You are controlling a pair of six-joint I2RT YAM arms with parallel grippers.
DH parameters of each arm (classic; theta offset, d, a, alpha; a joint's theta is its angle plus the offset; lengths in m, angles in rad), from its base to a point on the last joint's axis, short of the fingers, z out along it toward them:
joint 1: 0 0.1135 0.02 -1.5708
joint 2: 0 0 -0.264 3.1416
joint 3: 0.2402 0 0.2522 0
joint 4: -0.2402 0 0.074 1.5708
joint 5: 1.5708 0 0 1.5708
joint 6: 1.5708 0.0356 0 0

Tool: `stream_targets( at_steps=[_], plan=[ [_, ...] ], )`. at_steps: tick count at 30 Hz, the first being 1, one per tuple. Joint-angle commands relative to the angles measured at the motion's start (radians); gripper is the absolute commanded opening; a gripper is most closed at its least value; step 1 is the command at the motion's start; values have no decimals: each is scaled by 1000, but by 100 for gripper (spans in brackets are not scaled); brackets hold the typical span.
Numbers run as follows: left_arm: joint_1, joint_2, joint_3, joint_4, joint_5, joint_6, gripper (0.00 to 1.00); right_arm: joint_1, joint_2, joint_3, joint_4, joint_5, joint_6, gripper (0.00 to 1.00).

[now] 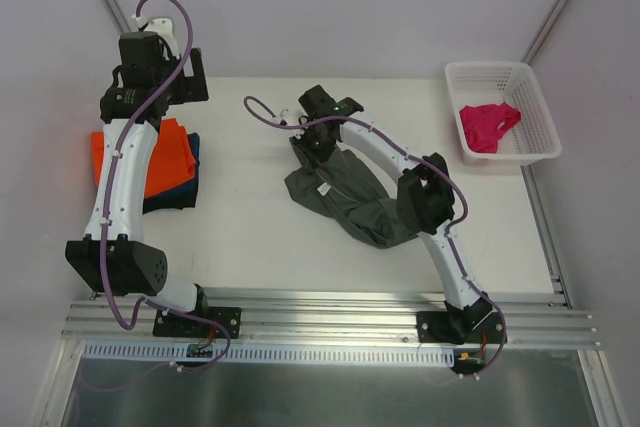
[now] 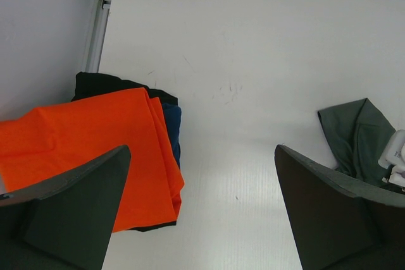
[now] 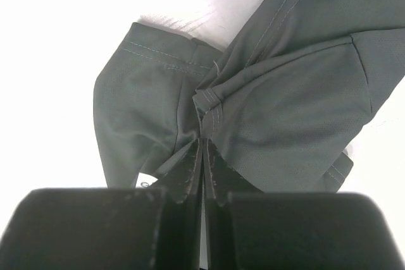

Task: Fold and stack the t-shirts
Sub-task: Flatten out the tshirt

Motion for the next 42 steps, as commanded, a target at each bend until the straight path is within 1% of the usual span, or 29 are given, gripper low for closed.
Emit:
stream_targets(
  at_steps=[1, 5, 7, 11, 15, 19, 20, 24, 26, 27, 28, 29, 31, 35, 36, 39, 42],
  plan=[
    [3, -34, 4, 20, -6, 3, 99, 0, -32, 30, 3, -5, 1, 1],
    [4, -22, 15, 20, -2, -2, 99, 0, -38, 27, 7, -3, 2, 1],
    [4, -17, 21, 21, -1, -2, 99, -2, -46, 35, 6, 21, -1, 1],
    [3, -13, 24, 20, 2, -9, 99, -51, -129, 21, 0, 60, 4, 0],
    [4, 3, 28, 20, 8, -20, 99, -141, -305, -11, -17, 73, -4, 1],
    [4, 26, 48, 20, 27, -34, 99, -233, -420, -48, -71, 98, -28, 1],
    [4, 29, 56, 21, 33, -36, 99, -276, -435, -54, -83, 98, -30, 1],
    [3, 52, 74, 20, 50, -42, 99, -367, -506, -135, -91, 107, -39, 1],
    [3, 62, 84, 18, 54, -45, 99, -385, -523, -167, -92, 98, -28, 1],
    [1, 67, 88, 18, 53, -45, 99, -382, -522, -171, -92, 94, -22, 3],
    [0, 72, 93, 20, 53, -43, 99, -375, -518, -166, -103, 62, -19, 29],
    [-4, 73, 99, 18, 50, -42, 99, -346, -500, -160, -104, 54, -14, 42],
    [-10, 72, 102, 18, 51, -37, 99, -306, -480, -142, -111, 29, -16, 63],
    [-11, 59, 84, 20, 37, -26, 99, -226, -381, -76, -127, -63, 10, 63],
    [-13, 53, 78, 20, 31, -23, 99, -205, -330, -63, -131, -83, 27, 63],
    [-11, 27, 53, 20, 10, -10, 99, -166, -241, -5, -144, -144, 47, 63],
    [-10, 3, 33, 20, -5, 3, 99, -140, -189, 21, -143, -192, 53, 62]
  ],
)
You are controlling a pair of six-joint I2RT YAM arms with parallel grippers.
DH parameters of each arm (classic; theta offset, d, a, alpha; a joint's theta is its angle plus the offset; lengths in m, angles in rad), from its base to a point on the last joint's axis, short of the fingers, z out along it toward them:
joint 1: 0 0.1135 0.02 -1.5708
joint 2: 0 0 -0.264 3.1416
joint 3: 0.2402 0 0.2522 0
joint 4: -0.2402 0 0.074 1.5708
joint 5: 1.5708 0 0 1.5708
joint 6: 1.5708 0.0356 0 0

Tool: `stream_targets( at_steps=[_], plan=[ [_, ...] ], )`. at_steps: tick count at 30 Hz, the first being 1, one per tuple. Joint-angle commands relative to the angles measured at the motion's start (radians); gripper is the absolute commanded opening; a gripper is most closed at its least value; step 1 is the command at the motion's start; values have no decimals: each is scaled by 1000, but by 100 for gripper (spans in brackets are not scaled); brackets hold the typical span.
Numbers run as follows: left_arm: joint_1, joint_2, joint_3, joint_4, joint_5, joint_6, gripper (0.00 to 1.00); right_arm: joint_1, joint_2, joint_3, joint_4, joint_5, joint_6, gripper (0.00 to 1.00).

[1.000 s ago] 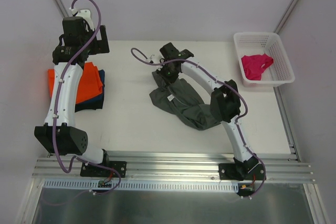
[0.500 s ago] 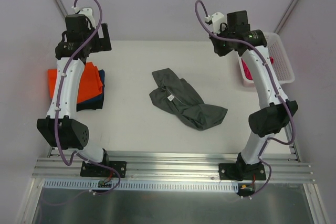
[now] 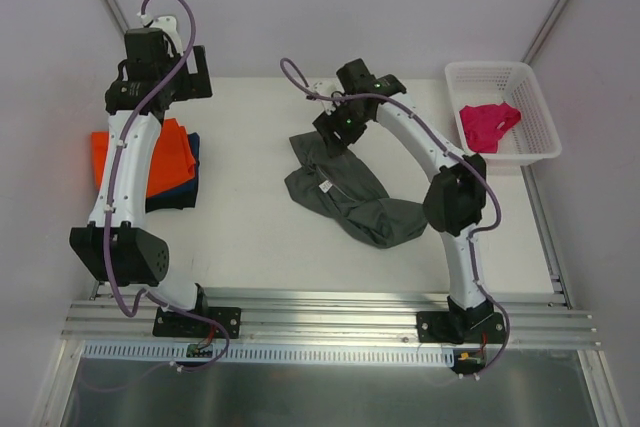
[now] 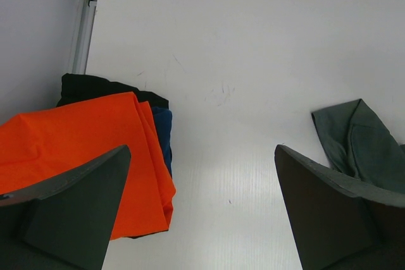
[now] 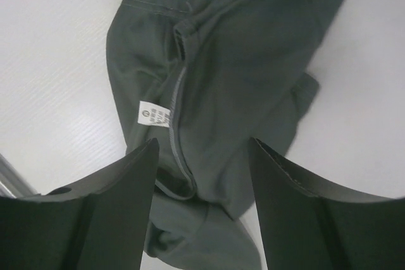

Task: Fold and stack the t-shirts
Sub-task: Flatten out the tshirt

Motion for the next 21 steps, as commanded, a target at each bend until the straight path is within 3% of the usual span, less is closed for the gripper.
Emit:
stream_targets(
  at_steps=[1, 18, 21],
  plan=[
    [-10, -76, -15, 18, -35, 26, 99, 13, 48, 73, -39, -103, 27, 62],
    [-7, -110, -55, 18, -48, 44, 99, 125, 248, 155, 0, -126, 23, 59],
    [-6, -116, -57, 18, -49, 46, 99, 135, 274, 175, 8, -117, 27, 54]
  ],
)
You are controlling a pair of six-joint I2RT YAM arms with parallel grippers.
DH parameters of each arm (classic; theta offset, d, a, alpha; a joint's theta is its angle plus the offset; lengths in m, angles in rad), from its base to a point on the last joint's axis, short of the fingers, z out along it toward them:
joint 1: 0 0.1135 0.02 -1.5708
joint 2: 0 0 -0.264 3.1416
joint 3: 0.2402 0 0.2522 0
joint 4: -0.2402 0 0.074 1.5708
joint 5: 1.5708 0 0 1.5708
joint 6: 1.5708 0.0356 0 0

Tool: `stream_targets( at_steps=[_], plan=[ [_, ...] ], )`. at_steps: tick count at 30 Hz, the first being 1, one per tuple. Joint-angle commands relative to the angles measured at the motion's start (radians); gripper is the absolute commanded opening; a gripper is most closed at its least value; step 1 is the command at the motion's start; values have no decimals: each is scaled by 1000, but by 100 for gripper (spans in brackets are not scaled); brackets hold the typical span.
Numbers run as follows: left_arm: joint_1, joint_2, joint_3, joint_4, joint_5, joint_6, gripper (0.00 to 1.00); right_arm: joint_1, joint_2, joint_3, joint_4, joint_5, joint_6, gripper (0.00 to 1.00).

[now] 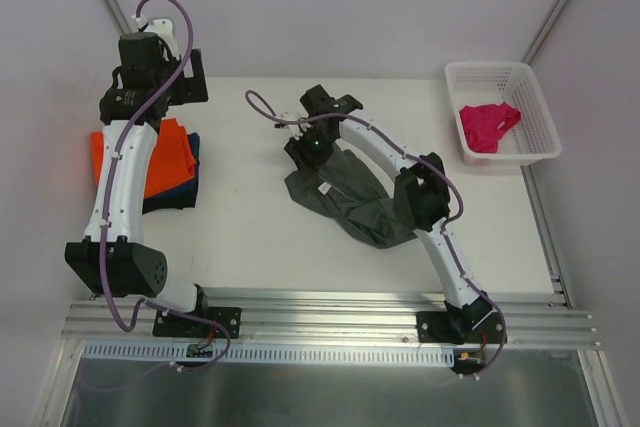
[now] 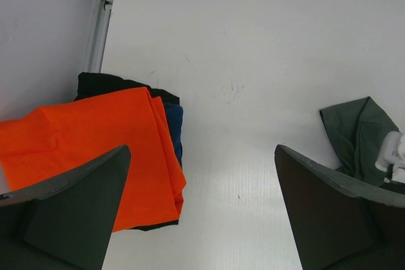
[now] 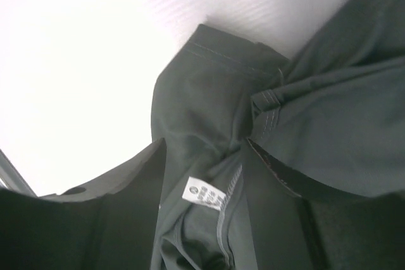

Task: Fold and stack the t-shirts
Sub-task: Flatten out the tshirt

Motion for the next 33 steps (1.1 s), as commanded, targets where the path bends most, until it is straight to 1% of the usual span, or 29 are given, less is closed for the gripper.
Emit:
stream_targets(
  at_steps=[1, 7, 14, 18, 25, 29, 33],
  plan=[
    [-6, -39, -8, 17, -22, 16, 99, 11, 32, 53, 15, -14, 9, 53],
    [-4, -46, -13, 18, -20, 16, 99, 10, 26, 48, 38, 39, 3, 57],
    [-1, -43, -14, 16, -14, 13, 99, 5, -40, 42, 82, 73, -47, 55],
    [0, -40, -17, 16, -7, 9, 99, 4, -89, -22, 151, 93, -60, 55],
    [0, -25, -3, 18, 2, 9, 99, 2, -114, -36, 159, 118, -74, 53],
    [0, -16, 9, 16, 7, 10, 99, 2, -94, -50, 170, 142, -86, 54],
    [0, -13, 12, 16, 6, 9, 99, -1, -40, -46, 130, 147, -101, 53]
  ],
)
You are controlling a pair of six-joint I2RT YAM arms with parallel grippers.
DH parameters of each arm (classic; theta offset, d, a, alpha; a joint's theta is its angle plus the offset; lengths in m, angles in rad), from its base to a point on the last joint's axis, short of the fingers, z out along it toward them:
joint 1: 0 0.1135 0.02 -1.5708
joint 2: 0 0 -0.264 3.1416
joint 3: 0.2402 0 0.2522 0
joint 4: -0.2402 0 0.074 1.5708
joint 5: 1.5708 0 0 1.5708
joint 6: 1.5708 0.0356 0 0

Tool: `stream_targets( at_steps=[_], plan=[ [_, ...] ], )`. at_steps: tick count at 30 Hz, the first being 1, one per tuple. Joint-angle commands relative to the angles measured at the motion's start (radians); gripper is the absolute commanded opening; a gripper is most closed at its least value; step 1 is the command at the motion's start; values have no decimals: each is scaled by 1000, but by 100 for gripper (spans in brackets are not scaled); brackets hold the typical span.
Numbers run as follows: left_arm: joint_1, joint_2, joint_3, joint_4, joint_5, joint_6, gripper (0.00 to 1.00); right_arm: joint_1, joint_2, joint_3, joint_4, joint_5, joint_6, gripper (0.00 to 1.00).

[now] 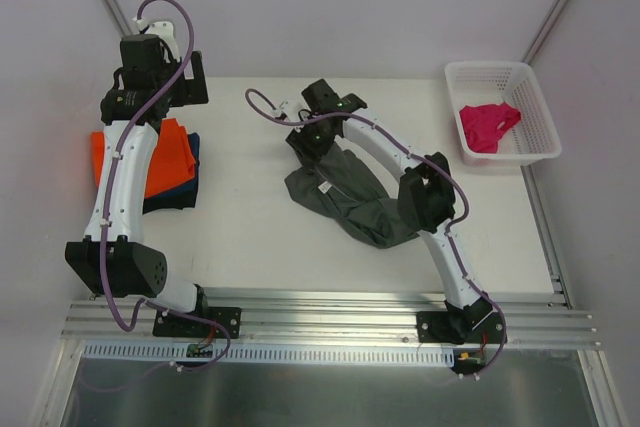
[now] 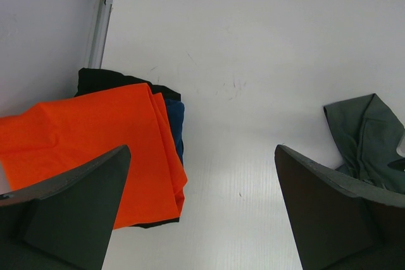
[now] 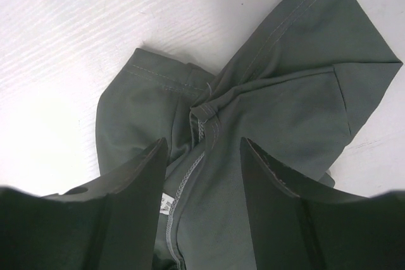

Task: Fold and stack the t-shirts
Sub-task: Flatten out the tshirt

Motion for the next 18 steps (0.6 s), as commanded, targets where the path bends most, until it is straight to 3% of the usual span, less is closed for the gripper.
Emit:
stream_targets(
  at_steps=[1, 13, 15, 16, 18],
  plan=[
    [-1, -12, 28, 17, 10, 10, 99, -6, 11, -2, -23, 14, -36, 52],
    [1, -7, 31, 17, 11, 9, 99, -20, 43, -22, -29, 38, -37, 49],
    [-2, -4, 35, 17, 13, 9, 99, -23, 38, -23, -29, 40, -33, 39],
    [-2, -2, 35, 17, 13, 10, 99, -24, 35, -26, -29, 40, -29, 24],
    [-1, -2, 32, 17, 16, 9, 99, -27, 23, -32, -23, 54, -22, 15]
  ],
)
